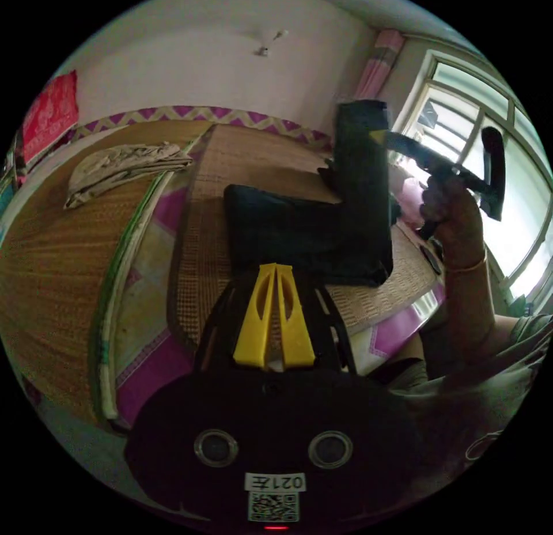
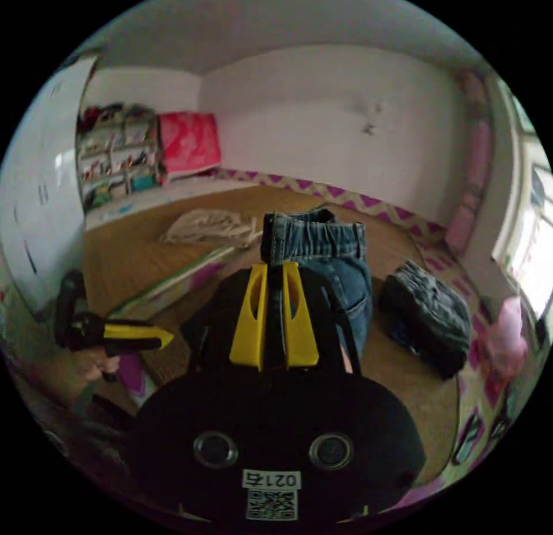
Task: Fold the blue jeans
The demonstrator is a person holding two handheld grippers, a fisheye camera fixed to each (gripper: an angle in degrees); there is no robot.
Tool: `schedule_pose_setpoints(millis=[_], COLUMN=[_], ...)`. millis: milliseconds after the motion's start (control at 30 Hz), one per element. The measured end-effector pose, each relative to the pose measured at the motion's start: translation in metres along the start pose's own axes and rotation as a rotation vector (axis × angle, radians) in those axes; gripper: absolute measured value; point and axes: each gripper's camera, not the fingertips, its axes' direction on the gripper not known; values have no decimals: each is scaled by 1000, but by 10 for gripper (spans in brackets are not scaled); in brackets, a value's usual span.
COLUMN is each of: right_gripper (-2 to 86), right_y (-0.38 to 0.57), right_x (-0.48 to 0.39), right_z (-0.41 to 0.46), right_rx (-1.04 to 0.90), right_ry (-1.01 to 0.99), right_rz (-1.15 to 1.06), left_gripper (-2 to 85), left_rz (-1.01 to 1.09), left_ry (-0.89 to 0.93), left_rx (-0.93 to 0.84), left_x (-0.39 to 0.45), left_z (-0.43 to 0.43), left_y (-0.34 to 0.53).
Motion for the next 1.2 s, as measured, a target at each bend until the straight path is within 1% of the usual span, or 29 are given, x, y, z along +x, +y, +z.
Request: schedule_pose_setpoints(millis=[33, 100, 167, 267, 333, 433, 500, 567, 633, 667, 700, 733, 767, 800, 833, 900, 933, 1000, 1033, 1067, 1100, 1167, 1200], right_gripper=[46, 46, 46, 46, 46, 47, 50, 60, 80, 101, 100, 100, 104, 109, 112, 126, 129, 142, 145, 148, 146, 135, 128], right_y=[3, 31, 62, 74, 73, 90, 104, 103, 99, 95, 91, 89, 88, 88, 89, 99, 104, 131, 139, 153, 166, 176, 176], right_x=[-24, -106, -139, -142, -146, -174, -183, -175, -154, -133, -104, -85, -44, 3, 28, 131, 156, 245, 263, 289, 306, 325, 334], right_z=[20, 111, 170, 172, 166, 192, 197, 197, 189, 178, 165, 157, 141, 129, 124, 121, 124, 153, 163, 184, 204, 214, 220], right_rx=[-23, -195, -325, -267, -236, -317, -270, -282, -297, -318, -324, -310, -268, -235, -222, -222, -234, -297, -316, -356, -393, -369, -355], right_ry=[-7, -41, -64, -63, -65, -38, 11, -20, -146, -301, -425, -477, -497, -426, -377, -225, -219, -317, -359, -445, -525, -568, -596], right_rz=[-42, -192, -244, -174, -168, -291, -351, -337, -301, -289, -236, -201, -101, 6, 62, 303, 365, 594, 644, 715, 770, 819, 831], left_gripper=[-10, -10, -10, -9, -9, -8, -4, 5, 29, 55, 73, 82, 98, 112, 119, 153, 161, 183, 186, 187, 181, 157, 132], left_rz=[-5, -30, -47, -72, -75, -37, -31, -39, -42, -37, -36, -39, -47, -63, -79, -138, -158, -216, -223, -234, -235, -236, -256], left_ry=[-4, -17, -23, -31, -24, 46, 84, 89, 101, 110, 128, 134, 139, 145, 145, 186, 197, 250, 260, 283, 267, 273, 331], left_rx=[-2, -12, -24, -16, -9, 61, 122, 131, 125, 108, 93, 79, 56, 40, 29, -42, -64, -131, -149, -194, -191, -205, -256], left_x=[-6, -31, -48, -74, -85, -94, -100, -106, -113, -118, -125, -129, -137, -148, -155, -181, -187, -209, -212, -217, -220, -223, -225], left_z=[-1, -5, -8, -14, -14, -13, -10, -4, 5, 12, 19, 23, 31, 38, 43, 65, 71, 94, 99, 111, 114, 118, 129], left_y=[1, 6, 8, 8, 2, -17, -38, -58, -77, -90, -103, -109, -120, -129, -133, -148, -151, -158, -159, -160, -162, -168, -172])
